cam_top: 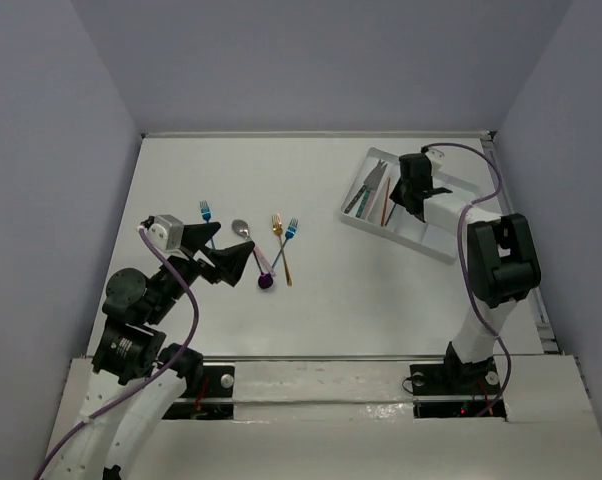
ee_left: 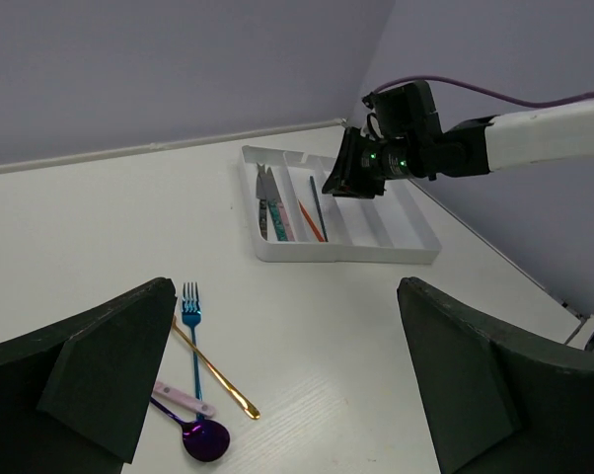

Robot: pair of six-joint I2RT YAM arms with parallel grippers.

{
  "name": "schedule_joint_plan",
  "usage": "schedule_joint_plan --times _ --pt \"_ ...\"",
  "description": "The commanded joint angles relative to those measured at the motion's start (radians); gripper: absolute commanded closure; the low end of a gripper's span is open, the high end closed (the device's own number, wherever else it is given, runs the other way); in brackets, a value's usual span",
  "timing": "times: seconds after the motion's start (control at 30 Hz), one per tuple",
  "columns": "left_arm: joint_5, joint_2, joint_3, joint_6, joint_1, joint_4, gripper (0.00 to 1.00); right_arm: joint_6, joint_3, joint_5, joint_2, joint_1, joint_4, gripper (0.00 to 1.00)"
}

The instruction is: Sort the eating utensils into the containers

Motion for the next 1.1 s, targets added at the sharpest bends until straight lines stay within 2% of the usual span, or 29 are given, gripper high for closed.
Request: schedule_joint_plan --times 0.0,0.03,0.1,0.23,0.37,0.43,0.57,0.7,0.83,1.07 --pt "0.005 -0.006 0.006 0.004 -0.009 0.031 0.01 -0.013 0.067 -0.056 -0.005 -0.009 0.021 0.61" --pt "0.004 -0.006 0.006 0.004 -0.009 0.031 0.01 -0.016 0.065 -0.078 -0.012 -0.009 0.02 0.52" --pt "0.005 -0.007 0.006 0.004 -0.009 0.03 0.01 -0.028 0.058 -0.106 -0.034 -0.009 0.021 0.43" --pt "0.005 -0.004 0.006 0.004 -0.009 0.033 0.01 -0.062 0.006 -0.164 -0.113 0.017 0.034 0.37" --pt "-0.002 -0.003 0.008 0.005 -0.009 0.033 0.01 -0.095 -0.057 -0.181 -0.194 0.166 0.081 0.38" --pt "-0.007 -0.003 0.008 0.005 -0.009 0.03 0.01 -0.12 -0.07 -0.167 -0.202 0.242 0.075 0.43" --pt "-0.015 0.0 0.008 0.004 -0.009 0.028 0.01 -0.161 -0.044 -0.133 -0.156 0.461 0.008 0.52" --pt "-0.012 -0.001 0.008 0.005 0.0 0.03 0.01 -0.186 0.001 -0.104 -0.084 0.592 -0.043 0.52" --pt "-0.006 -0.001 0.008 0.004 0.0 0.031 0.01 -0.212 0.083 -0.081 0.01 0.681 -0.109 0.53" --pt "-0.001 -0.003 0.006 0.005 0.0 0.031 0.01 -0.206 0.202 -0.057 0.14 0.723 -0.185 0.56"
